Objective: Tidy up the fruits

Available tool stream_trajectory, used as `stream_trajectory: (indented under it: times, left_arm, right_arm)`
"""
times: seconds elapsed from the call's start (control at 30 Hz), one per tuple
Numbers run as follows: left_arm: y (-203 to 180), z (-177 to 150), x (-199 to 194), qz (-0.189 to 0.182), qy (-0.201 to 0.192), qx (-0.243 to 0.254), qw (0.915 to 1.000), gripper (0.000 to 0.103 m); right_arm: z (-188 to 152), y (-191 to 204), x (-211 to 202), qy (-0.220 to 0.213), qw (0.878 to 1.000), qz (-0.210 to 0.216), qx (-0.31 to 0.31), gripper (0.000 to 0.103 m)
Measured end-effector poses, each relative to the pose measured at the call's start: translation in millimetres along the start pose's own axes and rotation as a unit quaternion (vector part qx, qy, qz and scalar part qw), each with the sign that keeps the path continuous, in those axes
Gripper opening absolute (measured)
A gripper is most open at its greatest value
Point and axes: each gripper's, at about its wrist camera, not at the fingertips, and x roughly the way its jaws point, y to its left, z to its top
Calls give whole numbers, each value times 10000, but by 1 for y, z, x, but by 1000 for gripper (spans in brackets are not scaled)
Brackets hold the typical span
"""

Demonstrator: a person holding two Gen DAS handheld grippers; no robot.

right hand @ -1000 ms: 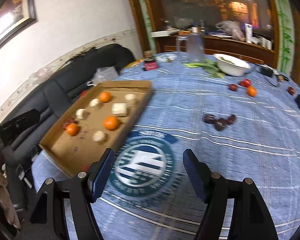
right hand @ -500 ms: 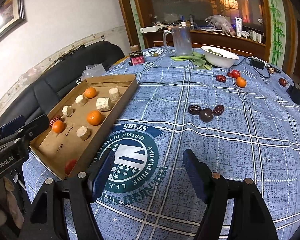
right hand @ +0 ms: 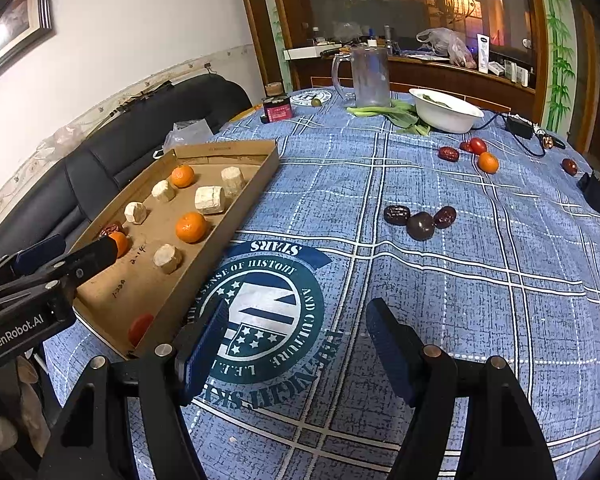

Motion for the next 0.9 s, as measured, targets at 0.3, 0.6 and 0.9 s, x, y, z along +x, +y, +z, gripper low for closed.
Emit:
stream_trajectory:
  times: [0.3, 0.6, 0.9]
  left_arm:
    - [-4, -2, 1, -71, 57, 22, 10000, 86]
    - [-17, -5, 3, -109, 117, 159, 9997, 86]
    - [-22, -3, -14, 207, -417, 14, 9989, 86]
  right_arm:
    - [-2, -2, -1, 4, 10000, -4, 4, 78]
    - [-10, -17, -4, 5, 9998, -22, 192, 79]
    - [-11, -19, -10, -68, 9999, -7, 129, 79]
